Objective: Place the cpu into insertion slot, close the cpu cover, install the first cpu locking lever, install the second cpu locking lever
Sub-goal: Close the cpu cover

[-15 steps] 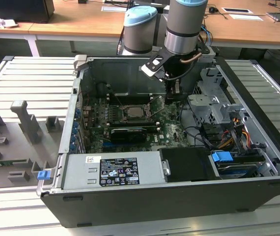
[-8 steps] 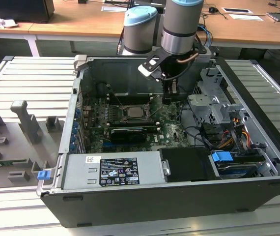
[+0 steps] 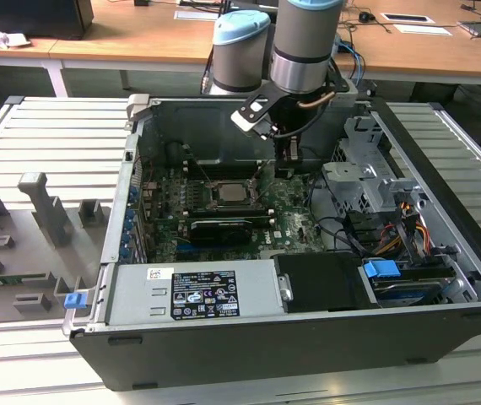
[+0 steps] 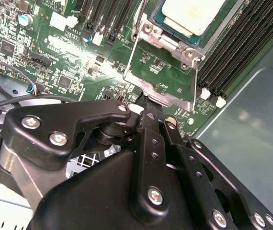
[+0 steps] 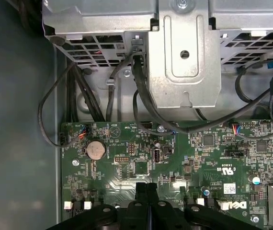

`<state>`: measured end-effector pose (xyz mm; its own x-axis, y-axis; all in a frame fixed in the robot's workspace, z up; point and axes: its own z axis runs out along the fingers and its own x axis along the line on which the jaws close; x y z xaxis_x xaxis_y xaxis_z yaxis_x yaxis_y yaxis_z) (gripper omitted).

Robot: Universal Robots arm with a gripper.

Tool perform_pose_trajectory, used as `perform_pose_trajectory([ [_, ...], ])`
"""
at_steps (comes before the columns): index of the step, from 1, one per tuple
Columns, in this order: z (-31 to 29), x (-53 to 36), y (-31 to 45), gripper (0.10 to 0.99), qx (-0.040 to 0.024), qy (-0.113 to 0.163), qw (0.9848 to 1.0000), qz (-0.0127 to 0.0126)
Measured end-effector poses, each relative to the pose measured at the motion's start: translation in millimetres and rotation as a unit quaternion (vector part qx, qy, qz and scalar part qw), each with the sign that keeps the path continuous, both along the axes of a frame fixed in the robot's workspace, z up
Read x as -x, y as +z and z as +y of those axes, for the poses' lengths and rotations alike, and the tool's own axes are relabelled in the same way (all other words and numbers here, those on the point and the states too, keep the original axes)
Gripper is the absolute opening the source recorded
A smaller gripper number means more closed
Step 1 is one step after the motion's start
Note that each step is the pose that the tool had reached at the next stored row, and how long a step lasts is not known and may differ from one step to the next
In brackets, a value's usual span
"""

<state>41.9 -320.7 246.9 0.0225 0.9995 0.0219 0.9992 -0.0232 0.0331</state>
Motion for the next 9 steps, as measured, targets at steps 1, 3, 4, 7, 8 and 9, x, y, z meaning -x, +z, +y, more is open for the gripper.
perform_pose_trajectory([
  [1, 0.0, 1.6, 0.0, 0.106, 0.0000, 0.000, 1.0000, 0.0000],
  [3, 0.0, 3.3, 0.0, 0.106, 0.0000, 0.000, 1.0000, 0.0000],
  [4, 0.0, 4.3, 0.0, 0.106, 0.0000, 0.000, 1.0000, 0.0000],
  [7, 0.0, 8.4, 0.0, 0.106, 0.0000, 0.000, 1.0000, 0.0000],
  [8, 0.0, 10.2, 0.0, 0.106, 0.0000, 0.000, 1.0000, 0.0000],
  [9, 0.0, 11.3, 0.0, 0.106, 0.0000, 0.000, 1.0000, 0.0000],
])
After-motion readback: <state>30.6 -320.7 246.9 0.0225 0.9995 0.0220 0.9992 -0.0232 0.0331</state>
